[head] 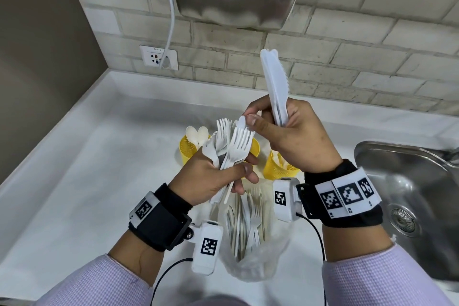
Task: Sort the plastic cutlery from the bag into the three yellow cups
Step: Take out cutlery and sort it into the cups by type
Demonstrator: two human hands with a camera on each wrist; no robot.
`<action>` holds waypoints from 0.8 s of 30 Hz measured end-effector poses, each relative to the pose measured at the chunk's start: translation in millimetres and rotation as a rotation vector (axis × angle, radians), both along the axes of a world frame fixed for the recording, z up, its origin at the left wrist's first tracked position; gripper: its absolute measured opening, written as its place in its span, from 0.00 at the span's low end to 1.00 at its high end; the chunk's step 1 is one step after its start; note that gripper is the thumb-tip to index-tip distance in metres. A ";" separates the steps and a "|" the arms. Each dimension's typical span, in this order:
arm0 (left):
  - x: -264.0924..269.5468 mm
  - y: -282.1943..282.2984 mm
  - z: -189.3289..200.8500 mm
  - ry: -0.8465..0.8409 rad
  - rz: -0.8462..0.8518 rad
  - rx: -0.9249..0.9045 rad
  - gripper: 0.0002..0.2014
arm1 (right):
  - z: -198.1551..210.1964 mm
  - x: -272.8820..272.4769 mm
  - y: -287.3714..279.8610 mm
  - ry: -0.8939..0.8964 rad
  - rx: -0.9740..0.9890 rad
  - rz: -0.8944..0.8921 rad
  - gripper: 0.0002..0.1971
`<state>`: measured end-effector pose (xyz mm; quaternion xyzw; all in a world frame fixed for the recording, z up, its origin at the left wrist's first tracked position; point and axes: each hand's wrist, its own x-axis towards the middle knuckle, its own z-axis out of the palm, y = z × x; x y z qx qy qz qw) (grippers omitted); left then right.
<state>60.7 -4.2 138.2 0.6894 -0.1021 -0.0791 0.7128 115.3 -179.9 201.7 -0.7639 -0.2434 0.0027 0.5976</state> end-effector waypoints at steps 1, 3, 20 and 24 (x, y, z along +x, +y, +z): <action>0.1 0.3 -0.4 0.007 0.000 0.004 0.03 | 0.8 0.1 0.1 -0.003 0.008 0.009 0.02; 0.5 0.9 -1.9 0.019 0.005 0.023 0.04 | 2.0 0.7 0.9 0.007 0.053 0.013 0.03; -6.0 -0.3 1.8 -0.022 0.043 0.130 0.05 | 6.5 2.9 -5.7 0.234 0.551 0.008 0.02; -5.2 -0.1 1.5 -0.029 0.044 0.121 0.05 | -4.2 -1.6 -2.8 0.266 0.469 0.043 0.08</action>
